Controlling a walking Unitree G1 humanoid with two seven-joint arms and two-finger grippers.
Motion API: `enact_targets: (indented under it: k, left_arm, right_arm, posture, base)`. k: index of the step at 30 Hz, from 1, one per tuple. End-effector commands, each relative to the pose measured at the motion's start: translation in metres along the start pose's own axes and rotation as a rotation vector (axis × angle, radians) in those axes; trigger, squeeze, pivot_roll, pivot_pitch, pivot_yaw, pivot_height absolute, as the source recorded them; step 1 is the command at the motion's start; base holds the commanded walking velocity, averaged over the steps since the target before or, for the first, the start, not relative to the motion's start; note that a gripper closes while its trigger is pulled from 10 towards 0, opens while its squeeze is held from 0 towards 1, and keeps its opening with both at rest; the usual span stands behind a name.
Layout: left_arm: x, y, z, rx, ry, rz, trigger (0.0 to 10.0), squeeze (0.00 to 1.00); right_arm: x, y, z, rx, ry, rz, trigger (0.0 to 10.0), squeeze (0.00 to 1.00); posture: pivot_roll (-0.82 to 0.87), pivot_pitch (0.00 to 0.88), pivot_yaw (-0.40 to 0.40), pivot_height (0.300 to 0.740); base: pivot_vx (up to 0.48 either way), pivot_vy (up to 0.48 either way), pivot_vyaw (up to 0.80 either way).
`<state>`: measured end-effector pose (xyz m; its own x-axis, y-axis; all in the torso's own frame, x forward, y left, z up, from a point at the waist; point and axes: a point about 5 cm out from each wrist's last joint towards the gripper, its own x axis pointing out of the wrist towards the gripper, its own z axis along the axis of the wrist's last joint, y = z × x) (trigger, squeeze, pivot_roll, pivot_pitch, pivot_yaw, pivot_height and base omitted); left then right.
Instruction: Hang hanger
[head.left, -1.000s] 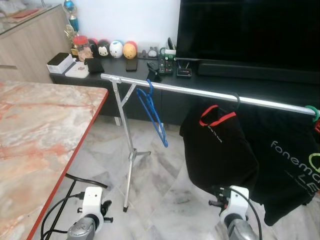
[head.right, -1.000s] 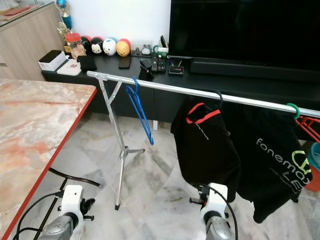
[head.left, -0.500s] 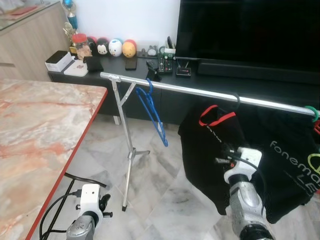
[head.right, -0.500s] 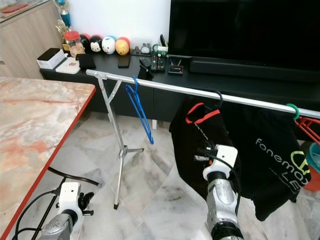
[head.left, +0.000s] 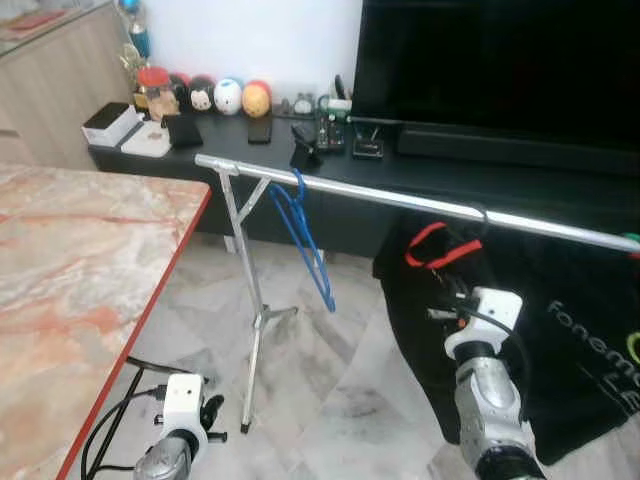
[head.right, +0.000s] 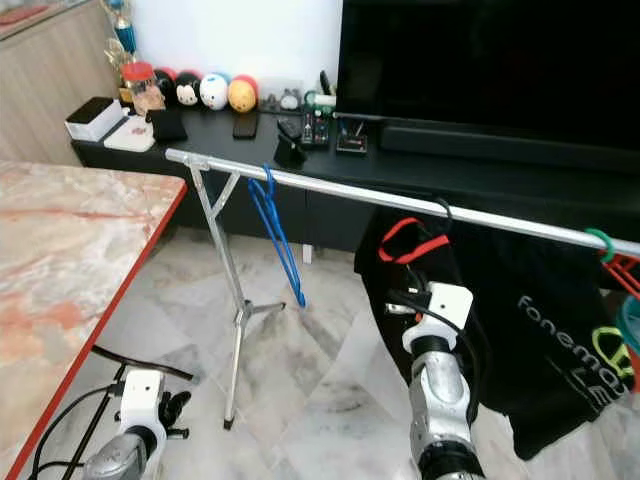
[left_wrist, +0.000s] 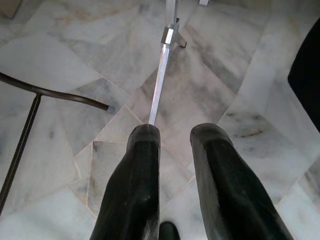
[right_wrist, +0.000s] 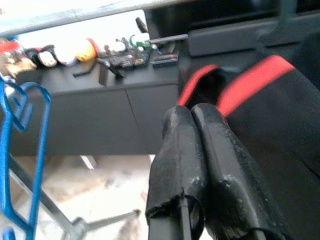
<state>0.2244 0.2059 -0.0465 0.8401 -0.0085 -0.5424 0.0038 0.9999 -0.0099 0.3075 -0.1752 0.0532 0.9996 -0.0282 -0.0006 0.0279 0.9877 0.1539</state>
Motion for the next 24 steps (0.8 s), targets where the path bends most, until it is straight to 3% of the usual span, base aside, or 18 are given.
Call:
enact_targets:
  k: [1, 9, 18, 21, 22, 24]
  left_arm:
    - [0.001, -0.005, -0.001, 0.004, 0.012, -0.017, 10.0, 0.0]
    - [-0.001, -0.005, -0.007, -0.001, 0.042, -0.03, 10.0, 0.0]
    - [-0.01, 0.0, -0.026, 0.005, 0.116, -0.011, 10.0, 0.0]
    - [-0.011, 0.002, -0.028, 0.005, 0.131, -0.005, 10.0, 0.0]
    - [-0.011, 0.002, -0.028, 0.006, 0.134, -0.003, 10.0, 0.0]
    - [-0.011, 0.003, -0.028, 0.007, 0.136, -0.002, 10.0, 0.0]
  right_arm:
    - [-0.001, -0.006, -0.001, -0.006, 0.012, -0.017, 10.0, 0.0]
    - [-0.003, -0.003, -0.002, -0.017, 0.018, -0.006, 10.0, 0.0]
    - [-0.027, -0.008, -0.008, -0.047, 0.028, 0.008, 10.0, 0.0]
    - [-0.034, -0.019, -0.006, -0.078, 0.045, -0.014, 10.0, 0.0]
    - [-0.036, -0.022, -0.002, -0.084, 0.04, -0.019, 10.0, 1.0]
    - [-0.037, -0.024, 0.003, -0.094, 0.038, -0.02, 10.0, 1.0]
  posture:
    - [0.06, 0.0, -0.013, 0.74]
    - [0.06, 0.0, -0.019, 0.74]
    - [0.04, 0.0, -0.023, 0.74]
    - [0.04, 0.0, -0.021, 0.74]
    - [0.04, 0.0, -0.021, 0.74]
    - [0.03, 0.0, -0.021, 0.74]
  base:
    - [0.33, 0.0, 0.0]
    - [0.034, 0.0, 0.0]
    - [0.0, 0.0, 0.0]
    - [0.0, 0.0, 0.0]
    - [0.0, 0.0, 0.0]
    - [0.0, 0.0, 0.0]
